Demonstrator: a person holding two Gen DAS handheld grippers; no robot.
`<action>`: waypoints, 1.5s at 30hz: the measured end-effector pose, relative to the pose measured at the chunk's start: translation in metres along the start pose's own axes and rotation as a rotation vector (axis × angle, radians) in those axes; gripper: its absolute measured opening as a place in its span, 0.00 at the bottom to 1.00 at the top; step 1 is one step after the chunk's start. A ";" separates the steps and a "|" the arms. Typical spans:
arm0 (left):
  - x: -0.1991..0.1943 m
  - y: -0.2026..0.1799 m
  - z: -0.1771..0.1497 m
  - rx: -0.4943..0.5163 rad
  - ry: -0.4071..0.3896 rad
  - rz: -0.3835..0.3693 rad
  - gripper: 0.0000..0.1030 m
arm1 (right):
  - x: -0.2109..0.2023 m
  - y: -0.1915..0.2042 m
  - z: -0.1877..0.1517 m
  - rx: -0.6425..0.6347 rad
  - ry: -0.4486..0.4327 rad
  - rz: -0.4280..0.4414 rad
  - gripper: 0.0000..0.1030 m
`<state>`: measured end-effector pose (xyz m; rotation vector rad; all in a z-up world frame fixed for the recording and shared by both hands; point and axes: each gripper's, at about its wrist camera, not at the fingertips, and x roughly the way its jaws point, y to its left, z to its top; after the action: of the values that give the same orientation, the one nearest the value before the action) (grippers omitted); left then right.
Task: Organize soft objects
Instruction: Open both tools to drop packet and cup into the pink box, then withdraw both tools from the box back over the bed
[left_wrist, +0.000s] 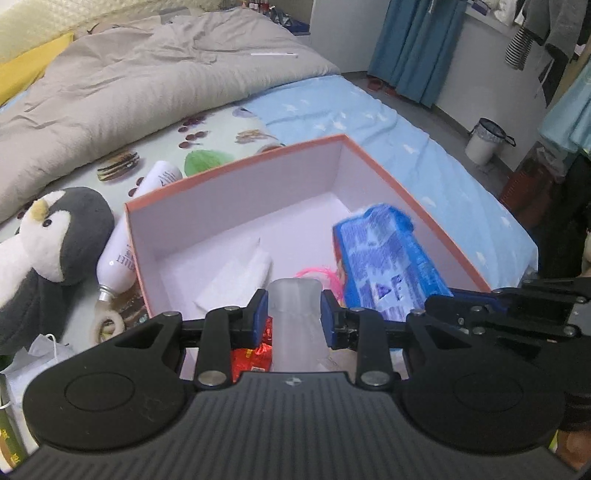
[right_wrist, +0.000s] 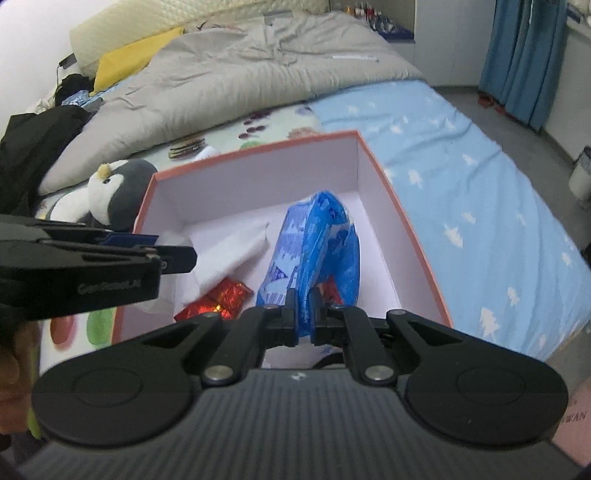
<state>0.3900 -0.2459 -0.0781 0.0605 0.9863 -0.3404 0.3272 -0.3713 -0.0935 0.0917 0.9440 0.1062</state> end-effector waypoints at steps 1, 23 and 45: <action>0.001 0.000 -0.001 -0.001 -0.002 0.004 0.34 | 0.000 -0.001 0.000 0.003 0.003 0.003 0.09; -0.090 0.031 -0.038 0.009 -0.213 -0.007 0.47 | -0.069 0.038 -0.016 -0.084 -0.269 0.046 0.33; -0.196 0.093 -0.176 -0.084 -0.410 0.022 0.47 | -0.111 0.121 -0.114 -0.151 -0.401 0.161 0.33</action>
<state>0.1784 -0.0727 -0.0235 -0.0728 0.5925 -0.2767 0.1637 -0.2619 -0.0556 0.0460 0.5245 0.2961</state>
